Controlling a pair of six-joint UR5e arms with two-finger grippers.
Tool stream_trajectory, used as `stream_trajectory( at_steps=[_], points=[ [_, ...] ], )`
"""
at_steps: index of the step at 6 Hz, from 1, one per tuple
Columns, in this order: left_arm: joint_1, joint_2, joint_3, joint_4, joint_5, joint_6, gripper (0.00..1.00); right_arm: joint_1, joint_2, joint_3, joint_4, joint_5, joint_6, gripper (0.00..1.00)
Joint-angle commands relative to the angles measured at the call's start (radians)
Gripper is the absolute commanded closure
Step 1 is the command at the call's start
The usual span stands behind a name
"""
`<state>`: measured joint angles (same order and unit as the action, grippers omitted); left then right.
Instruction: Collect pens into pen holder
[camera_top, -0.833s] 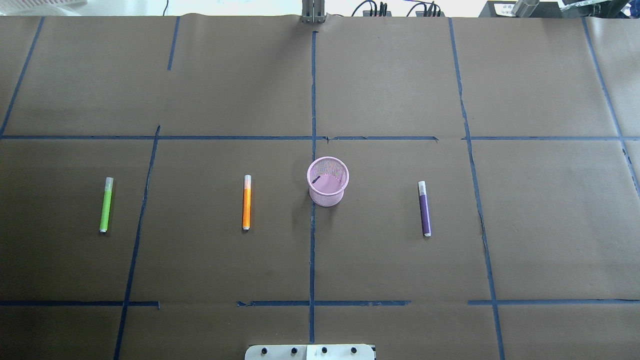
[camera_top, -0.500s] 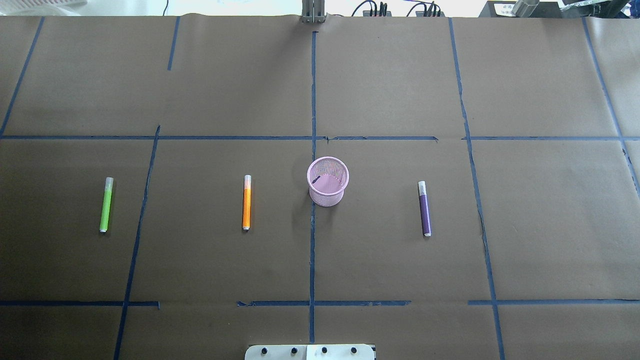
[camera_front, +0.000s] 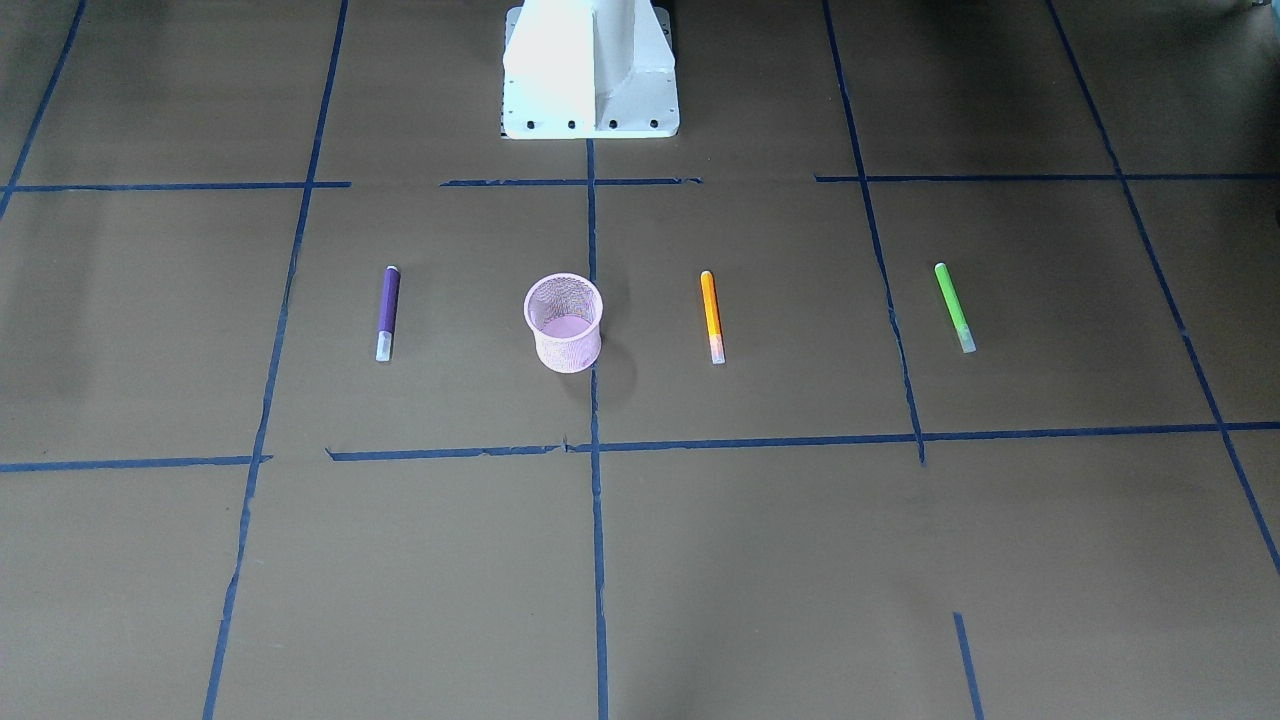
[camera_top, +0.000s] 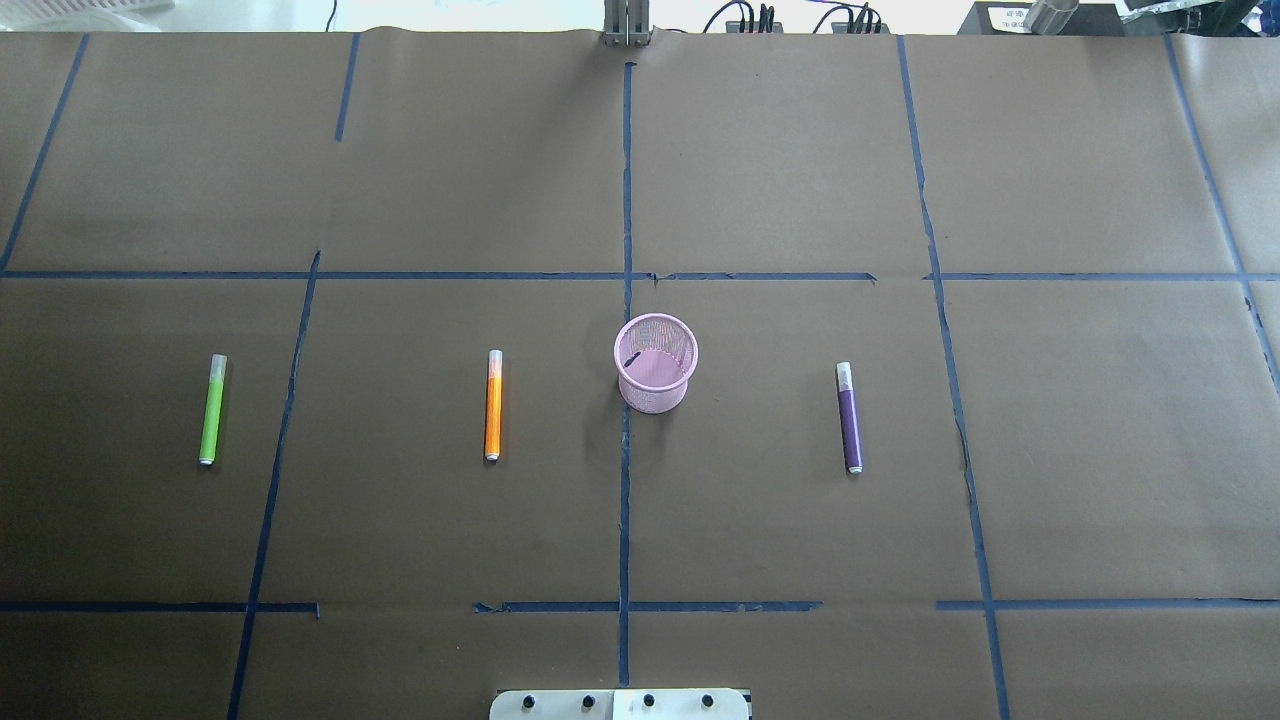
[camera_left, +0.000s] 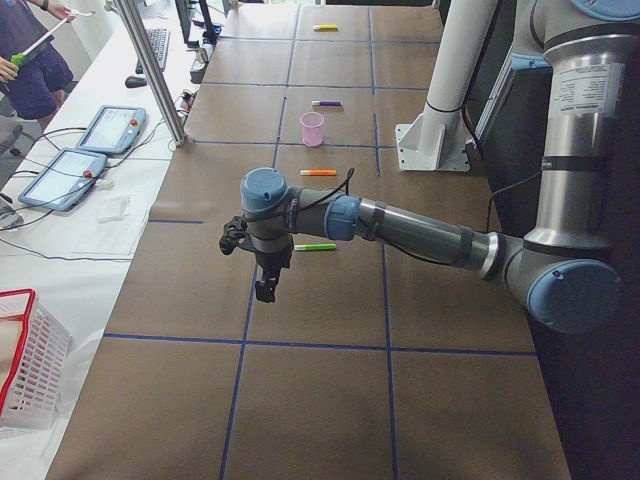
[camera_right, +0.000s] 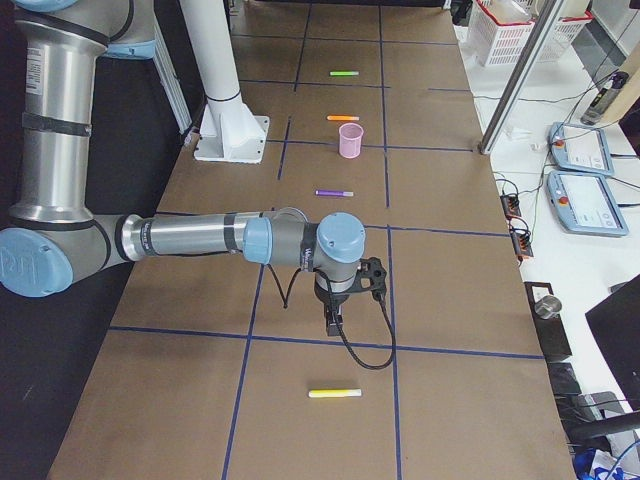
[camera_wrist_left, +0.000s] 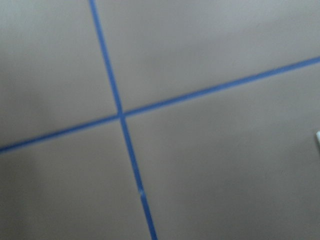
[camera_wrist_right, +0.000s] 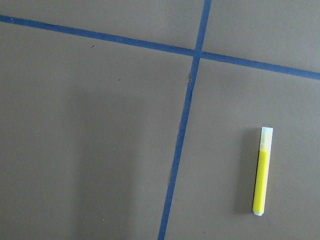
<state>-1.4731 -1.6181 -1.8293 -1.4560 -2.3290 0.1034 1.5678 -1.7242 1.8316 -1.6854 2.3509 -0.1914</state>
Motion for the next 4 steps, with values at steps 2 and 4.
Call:
stream_trajectory(
  at_steps=[2,4],
  points=[
    [0.180,-0.065,-0.027,-0.097,-0.052,-0.332,0.00,0.000,0.002,0.002,0.007,0.004,0.001,0.00],
    [0.418,-0.065,-0.012,-0.208,0.163,-0.782,0.00,0.000,0.002,0.002,0.007,0.005,0.001,0.00]
  ],
)
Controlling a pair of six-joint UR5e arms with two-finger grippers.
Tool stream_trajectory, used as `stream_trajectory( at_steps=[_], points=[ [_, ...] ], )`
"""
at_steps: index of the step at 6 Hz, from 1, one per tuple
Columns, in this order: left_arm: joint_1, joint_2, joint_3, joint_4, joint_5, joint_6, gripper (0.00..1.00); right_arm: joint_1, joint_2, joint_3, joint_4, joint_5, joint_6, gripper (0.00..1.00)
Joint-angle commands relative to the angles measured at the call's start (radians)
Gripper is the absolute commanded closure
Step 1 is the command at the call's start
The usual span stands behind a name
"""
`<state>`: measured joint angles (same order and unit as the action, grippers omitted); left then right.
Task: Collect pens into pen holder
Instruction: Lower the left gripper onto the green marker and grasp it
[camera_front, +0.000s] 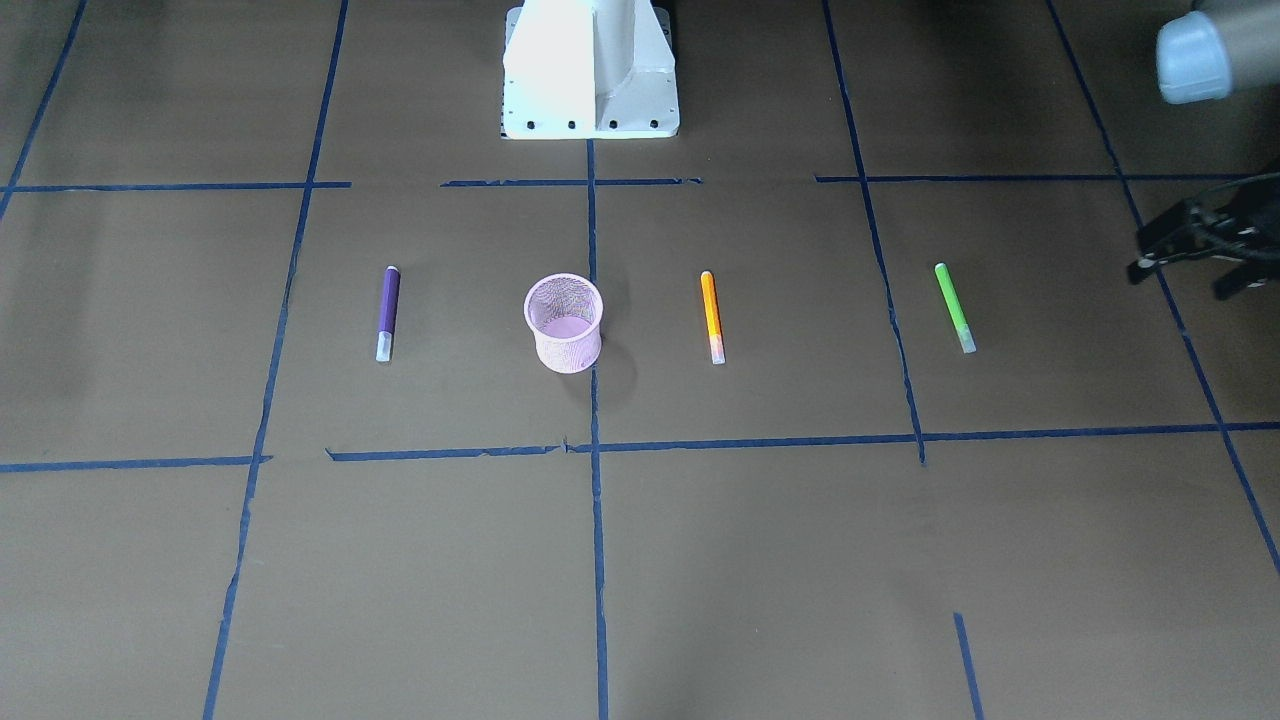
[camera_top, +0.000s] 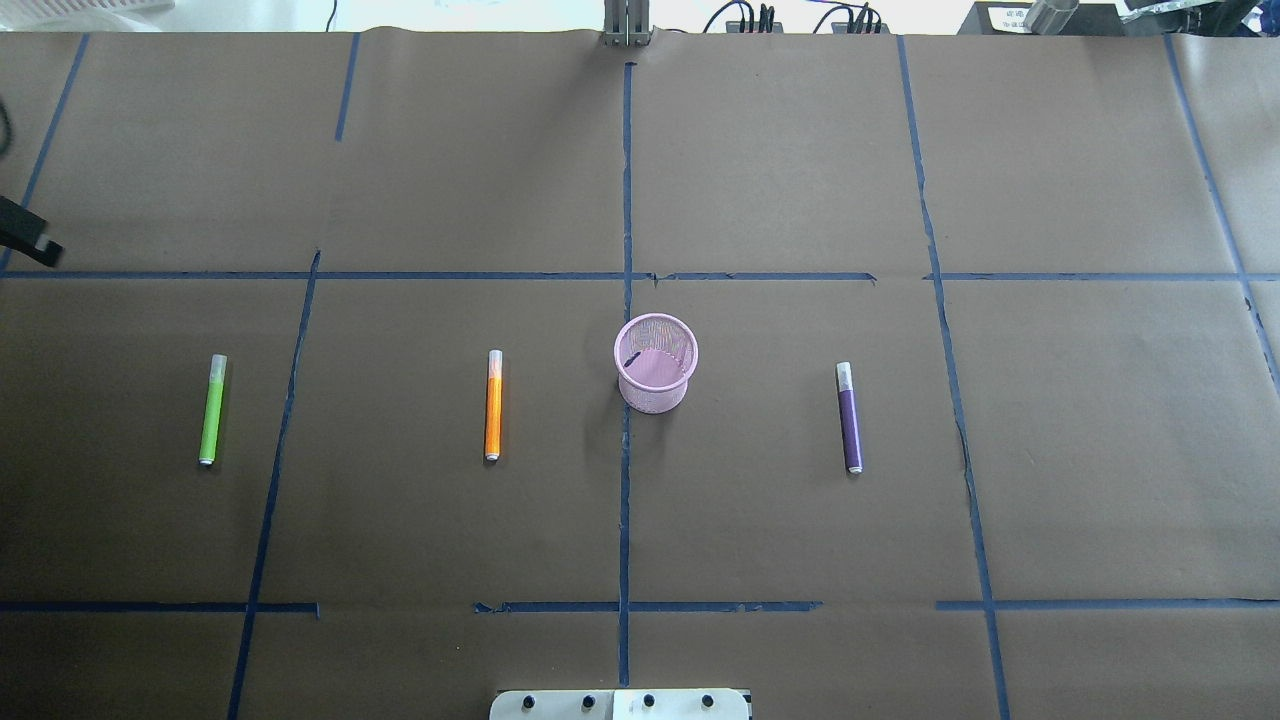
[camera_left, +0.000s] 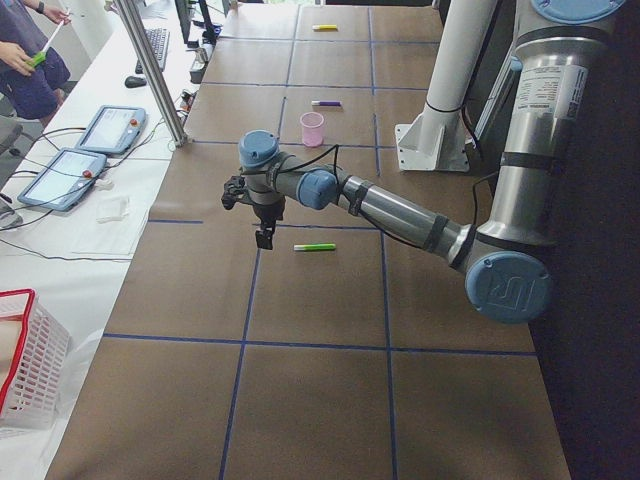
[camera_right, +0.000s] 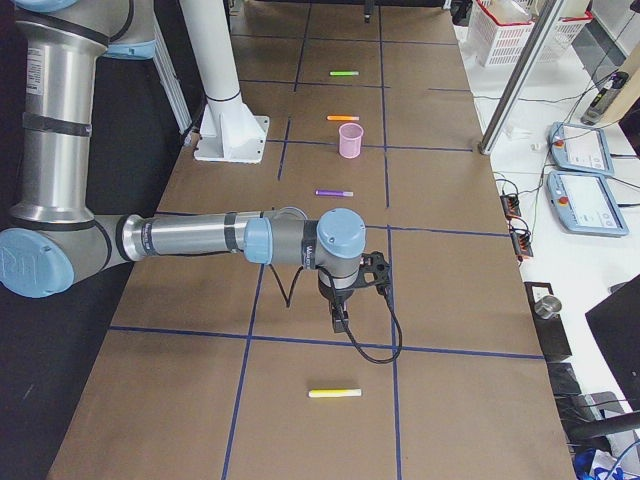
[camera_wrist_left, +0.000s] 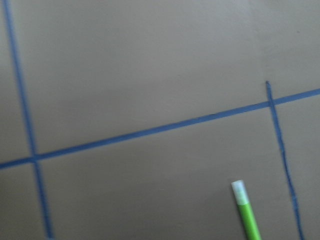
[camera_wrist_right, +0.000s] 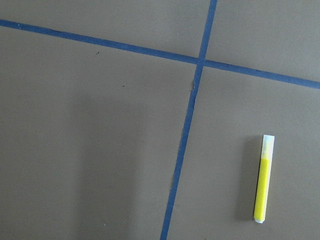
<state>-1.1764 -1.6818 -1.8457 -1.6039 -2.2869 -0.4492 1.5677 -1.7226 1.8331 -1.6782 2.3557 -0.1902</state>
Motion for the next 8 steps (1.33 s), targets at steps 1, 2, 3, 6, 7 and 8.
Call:
stream_trajectory(
  at_steps=[1,2,3,6,7,8],
  points=[
    [0.223,0.002,0.049,-0.193,0.188,-0.411,0.00,0.000,0.000,0.000,0.000,0.001,-0.002,0.00],
    [0.271,0.001,0.115,-0.320,0.193,-0.512,0.00,0.000,0.000,-0.001,0.000,0.001,-0.002,0.00],
    [0.306,0.001,0.170,-0.403,0.223,-0.551,0.00,0.000,0.000,-0.001,0.000,0.001,-0.002,0.00],
    [0.352,0.001,0.191,-0.409,0.225,-0.551,0.03,0.000,-0.003,-0.001,0.000,0.001,-0.002,0.00],
    [0.363,0.001,0.200,-0.410,0.227,-0.549,0.04,0.000,-0.006,-0.001,0.000,0.001,-0.002,0.00],
    [0.363,0.001,0.201,-0.410,0.227,-0.551,0.09,0.000,-0.006,-0.001,-0.002,0.001,-0.002,0.00]
  ],
)
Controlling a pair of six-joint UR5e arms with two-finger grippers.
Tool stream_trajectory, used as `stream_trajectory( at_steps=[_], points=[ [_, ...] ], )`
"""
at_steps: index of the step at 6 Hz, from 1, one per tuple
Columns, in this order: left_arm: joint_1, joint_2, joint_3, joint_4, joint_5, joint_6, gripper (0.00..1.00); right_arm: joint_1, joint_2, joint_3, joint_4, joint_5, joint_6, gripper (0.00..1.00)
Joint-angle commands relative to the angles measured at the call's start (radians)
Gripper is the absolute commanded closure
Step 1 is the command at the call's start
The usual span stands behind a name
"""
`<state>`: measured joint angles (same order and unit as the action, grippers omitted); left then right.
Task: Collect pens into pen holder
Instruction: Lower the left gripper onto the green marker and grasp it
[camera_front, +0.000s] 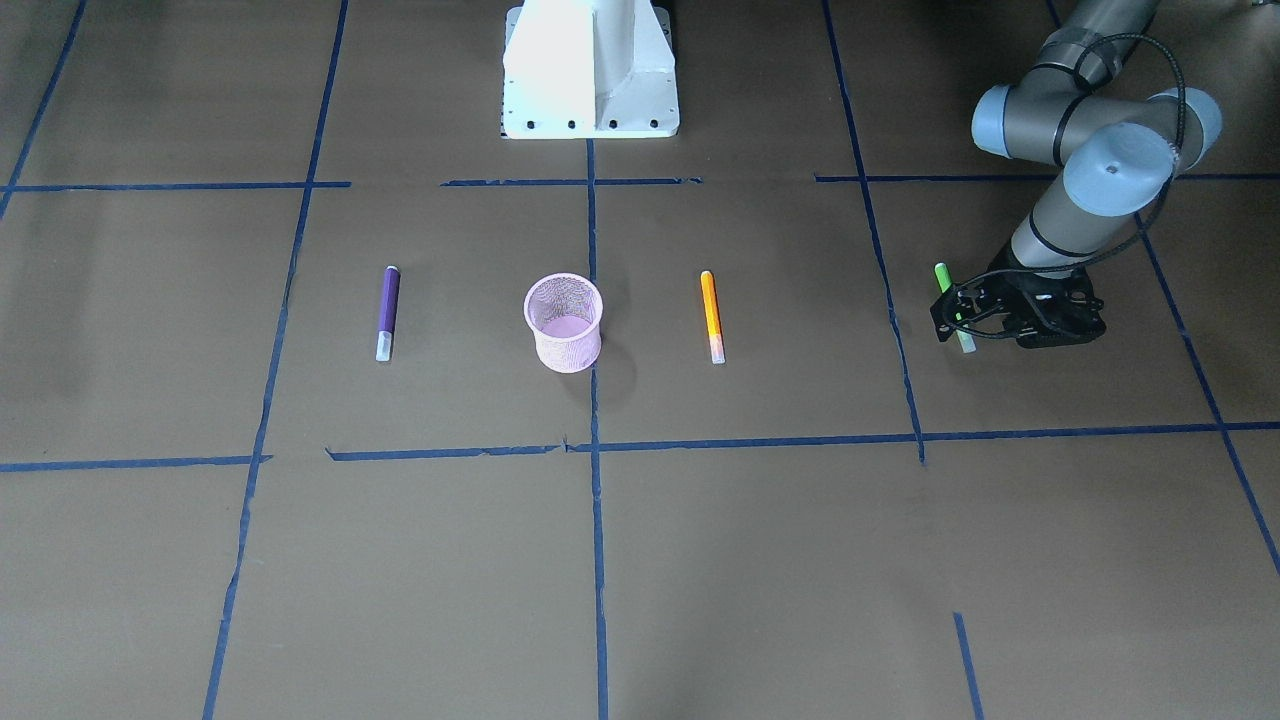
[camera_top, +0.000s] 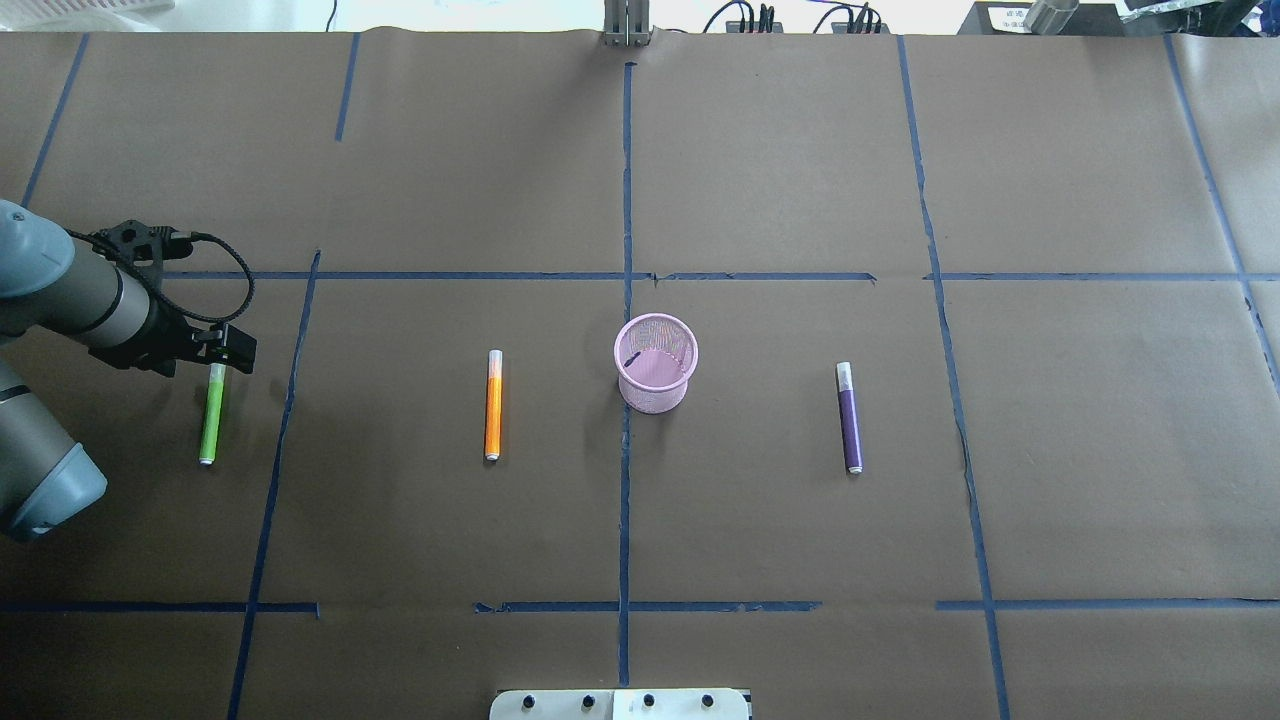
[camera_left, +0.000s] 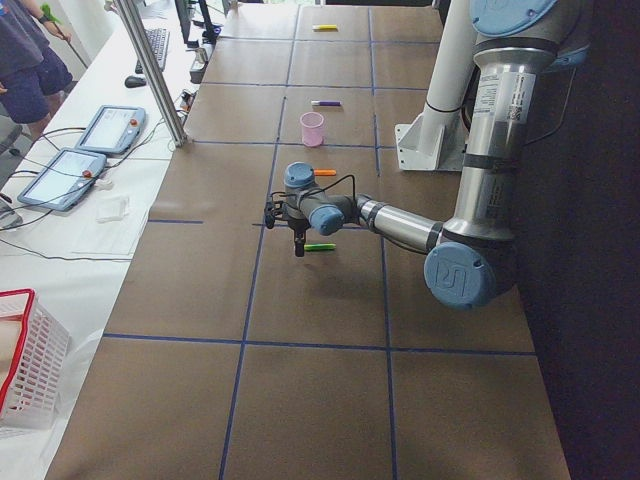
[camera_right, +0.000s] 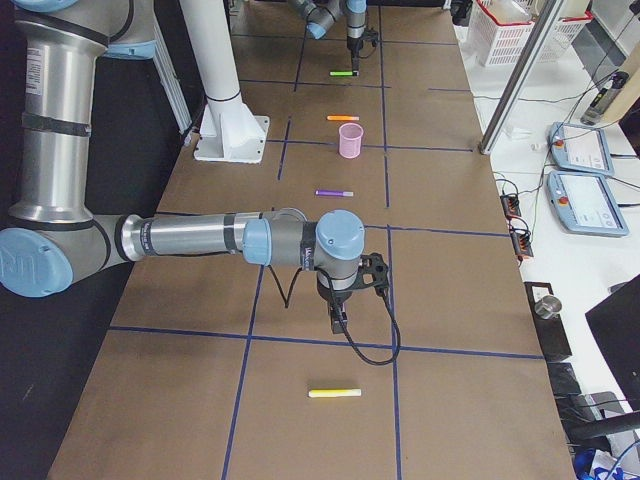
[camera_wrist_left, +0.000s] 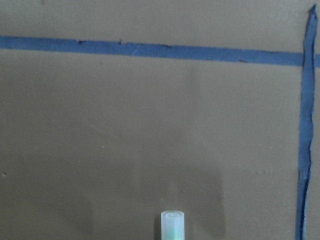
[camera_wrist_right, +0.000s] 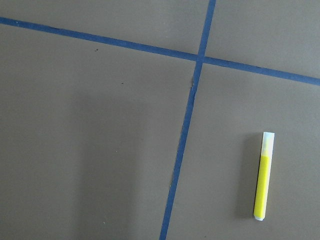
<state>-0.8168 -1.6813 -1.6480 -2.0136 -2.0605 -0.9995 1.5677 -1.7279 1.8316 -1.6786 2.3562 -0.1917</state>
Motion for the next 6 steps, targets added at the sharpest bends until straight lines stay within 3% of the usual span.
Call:
stream_trajectory(
  at_steps=[1,3,6],
  points=[
    [0.004,0.002,0.004,0.001,-0.003,-0.001,0.20,0.000,-0.001,0.000,-0.001,0.000,0.000,0.00],
    [0.004,0.002,0.005,0.001,-0.007,-0.002,0.46,0.000,-0.001,0.000,0.000,0.000,0.000,0.00],
    [0.005,0.002,0.004,0.001,-0.009,-0.001,0.47,0.000,-0.001,-0.002,0.000,0.000,0.000,0.00]
  ],
)
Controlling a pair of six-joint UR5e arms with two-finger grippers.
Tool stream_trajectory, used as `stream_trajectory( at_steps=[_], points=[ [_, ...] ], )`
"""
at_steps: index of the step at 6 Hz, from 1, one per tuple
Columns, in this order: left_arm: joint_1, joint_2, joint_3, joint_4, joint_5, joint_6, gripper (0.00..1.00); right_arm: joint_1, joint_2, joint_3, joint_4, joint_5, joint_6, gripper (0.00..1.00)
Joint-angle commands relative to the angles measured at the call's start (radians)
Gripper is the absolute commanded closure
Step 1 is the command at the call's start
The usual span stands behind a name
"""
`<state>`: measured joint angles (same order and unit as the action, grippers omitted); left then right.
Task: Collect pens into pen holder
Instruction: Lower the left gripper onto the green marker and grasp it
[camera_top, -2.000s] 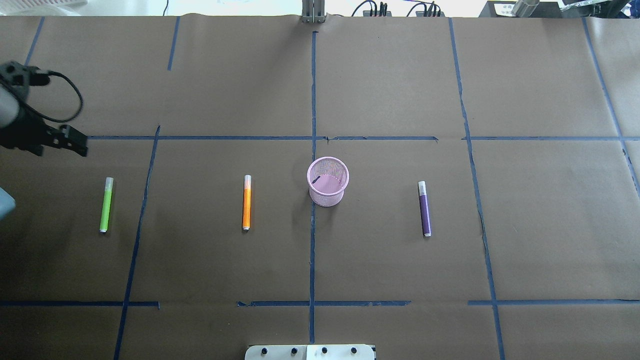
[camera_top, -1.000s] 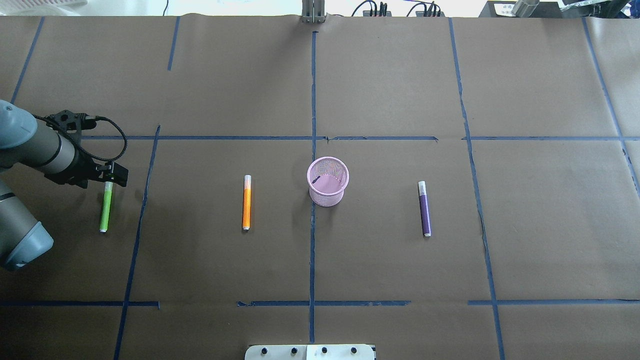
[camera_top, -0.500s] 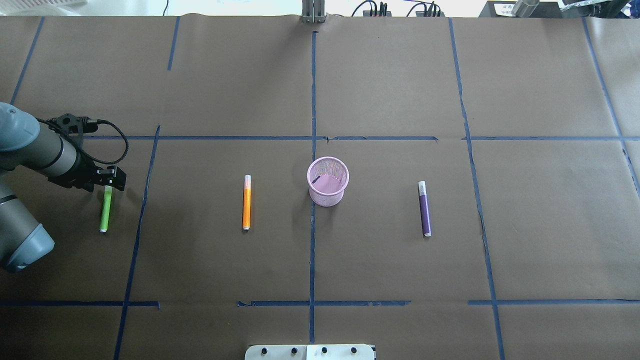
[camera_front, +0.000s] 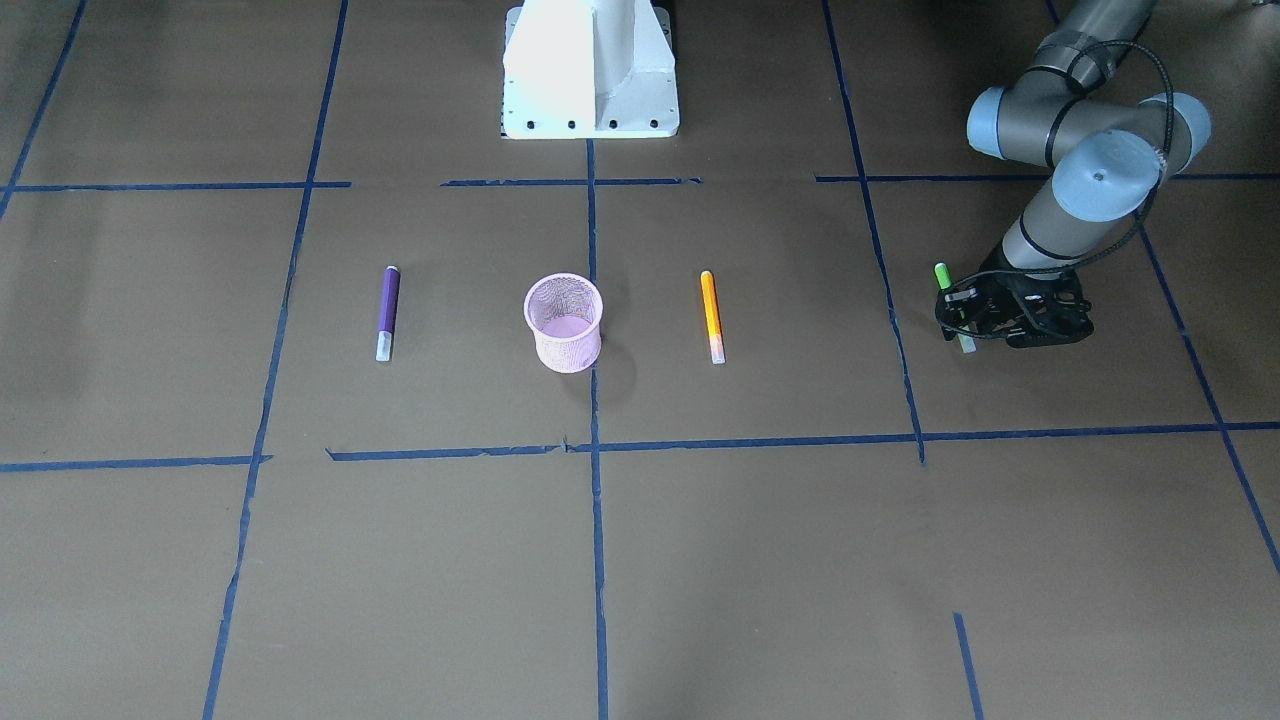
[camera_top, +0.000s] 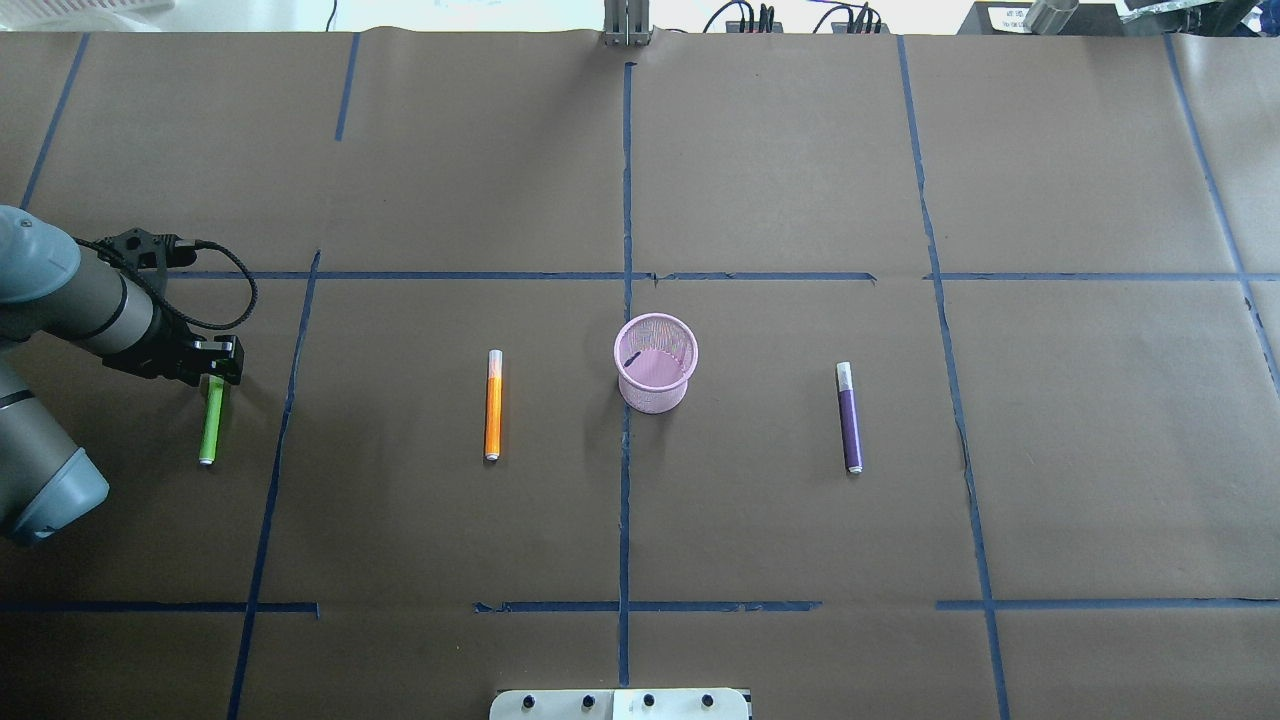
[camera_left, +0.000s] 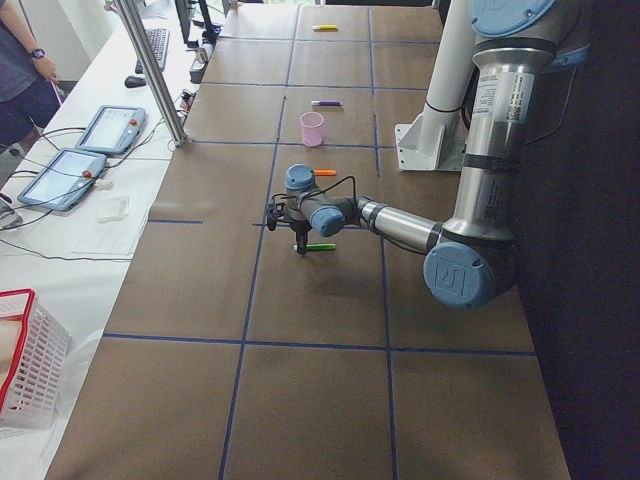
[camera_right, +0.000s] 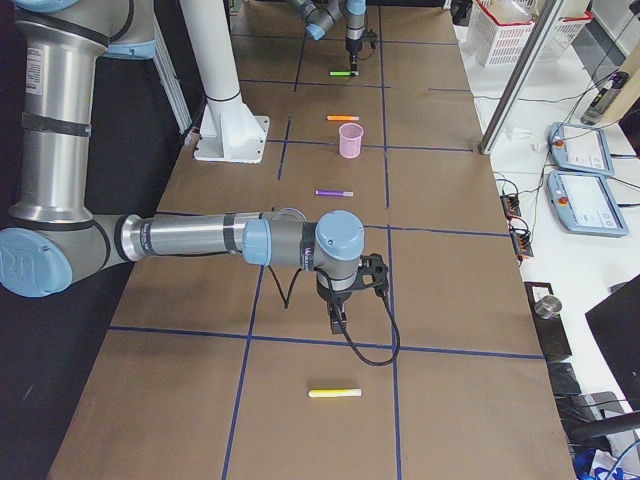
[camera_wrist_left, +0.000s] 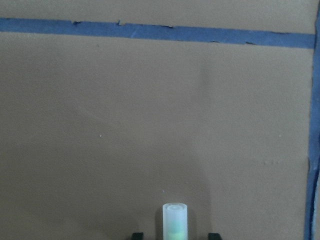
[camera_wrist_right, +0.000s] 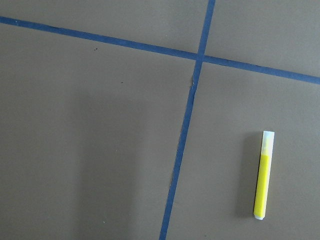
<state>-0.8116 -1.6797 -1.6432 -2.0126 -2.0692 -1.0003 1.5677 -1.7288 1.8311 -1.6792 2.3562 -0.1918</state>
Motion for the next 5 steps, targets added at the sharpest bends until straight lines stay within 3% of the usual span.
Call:
stream_trajectory(
  at_steps=[1,2,3,5],
  points=[
    [0.000,0.000,-0.001,0.002,0.000,0.000,0.59,0.000,0.000,-0.001,0.000,0.000,0.002,0.00],
    [0.000,0.002,-0.001,0.002,0.000,-0.001,0.75,0.000,0.000,-0.001,0.001,0.000,0.002,0.00],
    [0.000,0.002,-0.003,0.003,0.000,-0.001,0.97,0.000,0.000,-0.001,0.000,0.000,0.002,0.00],
    [-0.001,-0.003,-0.033,0.005,0.014,0.002,1.00,0.000,0.000,-0.001,0.000,0.000,0.002,0.00]
  ],
)
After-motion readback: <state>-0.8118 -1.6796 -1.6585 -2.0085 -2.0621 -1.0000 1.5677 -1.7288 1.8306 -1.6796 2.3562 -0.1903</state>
